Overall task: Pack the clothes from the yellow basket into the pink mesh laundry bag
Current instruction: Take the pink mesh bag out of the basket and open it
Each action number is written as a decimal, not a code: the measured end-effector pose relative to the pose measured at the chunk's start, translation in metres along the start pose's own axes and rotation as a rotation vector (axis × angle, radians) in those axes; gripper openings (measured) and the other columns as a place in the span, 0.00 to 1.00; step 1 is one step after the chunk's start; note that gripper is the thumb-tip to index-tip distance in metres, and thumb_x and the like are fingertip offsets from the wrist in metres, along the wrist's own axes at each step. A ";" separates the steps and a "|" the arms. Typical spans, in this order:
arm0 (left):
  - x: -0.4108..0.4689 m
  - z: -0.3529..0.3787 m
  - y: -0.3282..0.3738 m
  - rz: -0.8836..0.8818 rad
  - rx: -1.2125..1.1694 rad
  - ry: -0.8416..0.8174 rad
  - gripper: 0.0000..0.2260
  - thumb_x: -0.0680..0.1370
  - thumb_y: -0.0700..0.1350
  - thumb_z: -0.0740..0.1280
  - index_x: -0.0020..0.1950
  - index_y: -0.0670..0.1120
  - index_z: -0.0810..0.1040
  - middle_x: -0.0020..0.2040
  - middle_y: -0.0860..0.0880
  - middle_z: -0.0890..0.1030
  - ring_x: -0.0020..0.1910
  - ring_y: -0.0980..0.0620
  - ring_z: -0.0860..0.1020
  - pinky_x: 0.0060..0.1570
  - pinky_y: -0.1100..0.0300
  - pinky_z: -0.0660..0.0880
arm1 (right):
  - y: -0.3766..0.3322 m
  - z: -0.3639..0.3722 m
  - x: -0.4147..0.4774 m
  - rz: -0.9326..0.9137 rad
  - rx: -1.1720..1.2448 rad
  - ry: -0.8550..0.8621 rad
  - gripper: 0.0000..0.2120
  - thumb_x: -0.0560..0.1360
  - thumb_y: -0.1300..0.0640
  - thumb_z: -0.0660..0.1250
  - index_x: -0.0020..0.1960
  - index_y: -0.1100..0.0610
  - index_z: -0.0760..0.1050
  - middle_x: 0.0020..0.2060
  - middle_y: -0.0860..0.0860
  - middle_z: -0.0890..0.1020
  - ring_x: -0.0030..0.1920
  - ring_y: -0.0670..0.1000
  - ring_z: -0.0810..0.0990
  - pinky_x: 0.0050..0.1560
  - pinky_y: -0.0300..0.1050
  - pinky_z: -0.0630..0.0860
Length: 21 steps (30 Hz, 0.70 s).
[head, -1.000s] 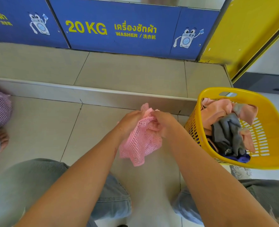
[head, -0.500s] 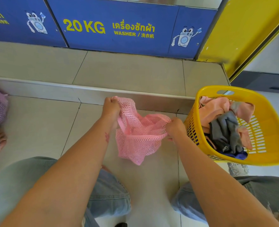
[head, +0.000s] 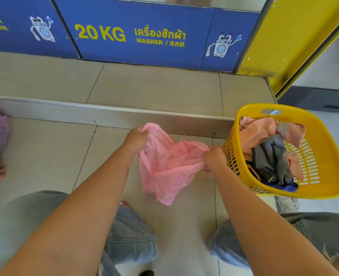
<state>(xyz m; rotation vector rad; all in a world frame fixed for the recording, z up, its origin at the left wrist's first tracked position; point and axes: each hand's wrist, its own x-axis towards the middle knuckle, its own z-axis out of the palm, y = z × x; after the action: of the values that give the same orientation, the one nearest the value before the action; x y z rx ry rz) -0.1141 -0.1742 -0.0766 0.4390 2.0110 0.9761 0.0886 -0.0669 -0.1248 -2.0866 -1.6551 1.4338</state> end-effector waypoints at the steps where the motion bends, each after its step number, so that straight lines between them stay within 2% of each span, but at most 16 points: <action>1: 0.002 0.000 0.003 -0.005 -0.100 0.027 0.14 0.84 0.46 0.56 0.66 0.46 0.73 0.56 0.41 0.81 0.52 0.38 0.81 0.56 0.41 0.77 | 0.001 0.000 0.001 -0.006 0.010 -0.008 0.08 0.74 0.67 0.58 0.49 0.57 0.69 0.44 0.59 0.82 0.44 0.60 0.84 0.46 0.62 0.83; 4: 0.008 0.000 0.015 -0.034 -0.342 0.109 0.13 0.84 0.44 0.55 0.67 0.43 0.70 0.59 0.39 0.79 0.55 0.38 0.80 0.58 0.41 0.77 | -0.001 -0.001 0.001 -0.037 0.156 -0.005 0.12 0.76 0.65 0.59 0.58 0.56 0.72 0.48 0.56 0.83 0.43 0.56 0.83 0.38 0.50 0.83; 6: 0.010 0.000 0.025 -0.037 -0.479 0.130 0.13 0.84 0.43 0.56 0.68 0.43 0.68 0.60 0.40 0.78 0.52 0.42 0.81 0.51 0.45 0.80 | -0.008 -0.003 0.000 -0.097 0.244 0.028 0.11 0.76 0.61 0.61 0.57 0.54 0.73 0.48 0.54 0.83 0.41 0.53 0.81 0.31 0.44 0.75; 8: 0.011 0.000 0.037 0.009 -0.620 0.116 0.15 0.83 0.42 0.59 0.70 0.45 0.66 0.60 0.41 0.78 0.48 0.46 0.81 0.42 0.51 0.81 | -0.017 -0.005 -0.004 -0.175 0.312 0.090 0.07 0.76 0.60 0.61 0.52 0.50 0.73 0.45 0.51 0.82 0.41 0.51 0.80 0.32 0.43 0.72; 9: 0.010 0.000 0.045 0.047 -0.684 0.091 0.17 0.83 0.41 0.60 0.71 0.48 0.65 0.62 0.43 0.77 0.48 0.47 0.81 0.40 0.52 0.81 | -0.023 -0.008 -0.007 -0.216 0.346 0.122 0.07 0.76 0.60 0.61 0.50 0.49 0.72 0.43 0.49 0.81 0.41 0.50 0.80 0.34 0.43 0.72; 11: 0.007 -0.003 0.062 0.144 -0.774 0.010 0.22 0.82 0.40 0.60 0.75 0.52 0.61 0.65 0.46 0.74 0.51 0.48 0.81 0.46 0.49 0.81 | -0.035 -0.013 -0.013 -0.295 0.422 0.177 0.08 0.77 0.60 0.60 0.45 0.47 0.72 0.41 0.46 0.80 0.42 0.49 0.79 0.37 0.42 0.73; 12: 0.005 -0.006 0.071 0.197 -0.804 -0.039 0.23 0.82 0.39 0.60 0.76 0.53 0.61 0.64 0.47 0.75 0.51 0.50 0.80 0.50 0.50 0.80 | -0.042 -0.016 -0.016 -0.331 0.457 0.199 0.10 0.77 0.60 0.60 0.43 0.46 0.71 0.41 0.45 0.79 0.42 0.49 0.79 0.39 0.43 0.73; 13: 0.002 -0.009 0.080 0.247 -0.831 -0.095 0.22 0.82 0.39 0.60 0.75 0.51 0.64 0.59 0.47 0.78 0.48 0.52 0.79 0.50 0.53 0.78 | -0.048 -0.019 -0.018 -0.362 0.484 0.218 0.10 0.77 0.60 0.60 0.43 0.46 0.71 0.41 0.45 0.80 0.43 0.49 0.79 0.42 0.44 0.75; 14: -0.002 -0.013 0.090 0.285 -0.852 -0.151 0.19 0.81 0.40 0.61 0.72 0.49 0.70 0.51 0.48 0.80 0.44 0.53 0.78 0.49 0.55 0.76 | -0.055 -0.023 -0.021 -0.390 0.509 0.235 0.10 0.77 0.60 0.59 0.43 0.46 0.71 0.42 0.46 0.80 0.44 0.49 0.79 0.45 0.45 0.76; 16: -0.010 -0.020 0.108 0.318 -0.886 -0.205 0.09 0.78 0.45 0.65 0.56 0.46 0.81 0.39 0.49 0.78 0.38 0.53 0.76 0.45 0.55 0.74 | -0.067 -0.029 -0.026 -0.448 0.557 0.277 0.08 0.78 0.61 0.58 0.47 0.49 0.71 0.44 0.48 0.80 0.46 0.50 0.79 0.48 0.46 0.76; 17: -0.014 -0.024 0.116 0.326 -0.900 -0.198 0.07 0.77 0.49 0.67 0.46 0.47 0.81 0.35 0.50 0.77 0.36 0.53 0.75 0.43 0.56 0.74 | -0.072 -0.033 -0.029 -0.478 0.576 0.308 0.07 0.78 0.62 0.58 0.49 0.51 0.71 0.44 0.48 0.79 0.45 0.49 0.78 0.47 0.45 0.75; 18: -0.018 -0.026 0.124 0.339 -0.895 -0.162 0.10 0.76 0.53 0.68 0.40 0.48 0.77 0.32 0.52 0.75 0.33 0.54 0.74 0.40 0.57 0.74 | -0.075 -0.036 -0.031 -0.502 0.591 0.344 0.07 0.78 0.62 0.58 0.49 0.52 0.71 0.43 0.48 0.79 0.44 0.48 0.77 0.46 0.43 0.75; 20: -0.019 -0.029 0.134 0.378 -0.800 -0.036 0.17 0.73 0.58 0.71 0.36 0.50 0.68 0.31 0.53 0.71 0.30 0.55 0.72 0.35 0.59 0.73 | -0.077 -0.040 -0.033 -0.530 0.595 0.413 0.06 0.78 0.62 0.57 0.51 0.53 0.71 0.41 0.46 0.77 0.40 0.45 0.75 0.41 0.33 0.72; 21: -0.019 -0.029 0.134 0.404 -0.675 0.049 0.19 0.70 0.57 0.73 0.37 0.50 0.65 0.32 0.53 0.71 0.30 0.55 0.72 0.33 0.60 0.72 | -0.074 -0.040 -0.033 -0.527 0.570 0.442 0.06 0.78 0.62 0.57 0.52 0.55 0.71 0.39 0.45 0.76 0.39 0.43 0.74 0.36 0.27 0.69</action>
<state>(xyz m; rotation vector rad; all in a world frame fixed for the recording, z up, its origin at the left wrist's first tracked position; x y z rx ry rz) -0.1323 -0.1139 0.0471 0.4471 1.5238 1.8399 0.0668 -0.0469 -0.0391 -1.3827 -1.2815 1.0137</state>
